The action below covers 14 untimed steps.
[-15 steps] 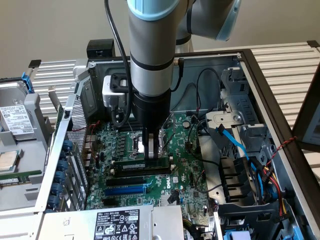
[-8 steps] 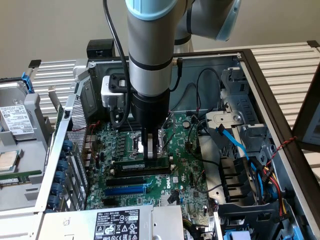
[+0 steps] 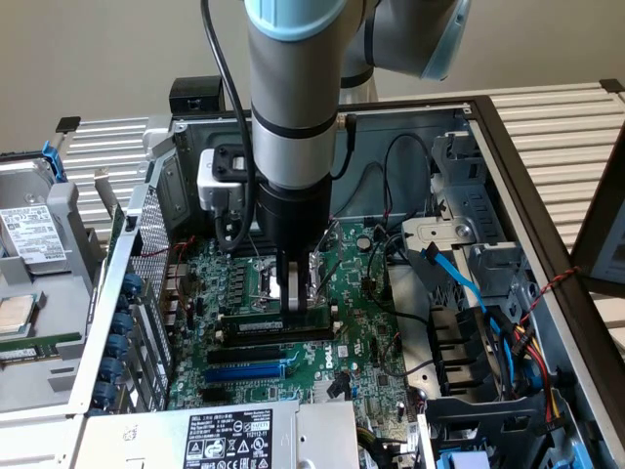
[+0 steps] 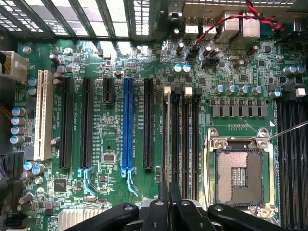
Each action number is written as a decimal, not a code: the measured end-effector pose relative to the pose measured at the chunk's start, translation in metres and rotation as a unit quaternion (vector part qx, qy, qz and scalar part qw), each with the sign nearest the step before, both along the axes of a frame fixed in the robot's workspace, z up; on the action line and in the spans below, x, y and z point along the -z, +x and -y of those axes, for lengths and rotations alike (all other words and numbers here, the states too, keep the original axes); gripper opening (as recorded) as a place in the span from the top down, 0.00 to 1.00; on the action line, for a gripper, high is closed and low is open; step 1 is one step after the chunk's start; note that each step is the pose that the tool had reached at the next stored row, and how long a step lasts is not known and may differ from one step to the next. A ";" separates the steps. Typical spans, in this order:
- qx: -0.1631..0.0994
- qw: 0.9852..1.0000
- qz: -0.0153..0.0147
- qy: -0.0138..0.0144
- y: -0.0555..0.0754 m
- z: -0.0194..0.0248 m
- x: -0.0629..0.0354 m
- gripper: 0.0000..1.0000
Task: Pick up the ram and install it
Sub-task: 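Insert the ram into the slot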
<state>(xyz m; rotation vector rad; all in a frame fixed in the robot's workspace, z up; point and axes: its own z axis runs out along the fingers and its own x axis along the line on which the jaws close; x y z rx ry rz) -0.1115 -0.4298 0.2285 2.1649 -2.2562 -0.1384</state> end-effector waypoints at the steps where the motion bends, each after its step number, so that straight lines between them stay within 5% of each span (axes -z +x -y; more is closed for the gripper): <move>1: 0.000 1.000 0.000 0.000 0.000 0.0000 0.0004 0.88; 14: 0.000 1.000 0.002 -0.001 0.000 0.0001 0.0029 0.88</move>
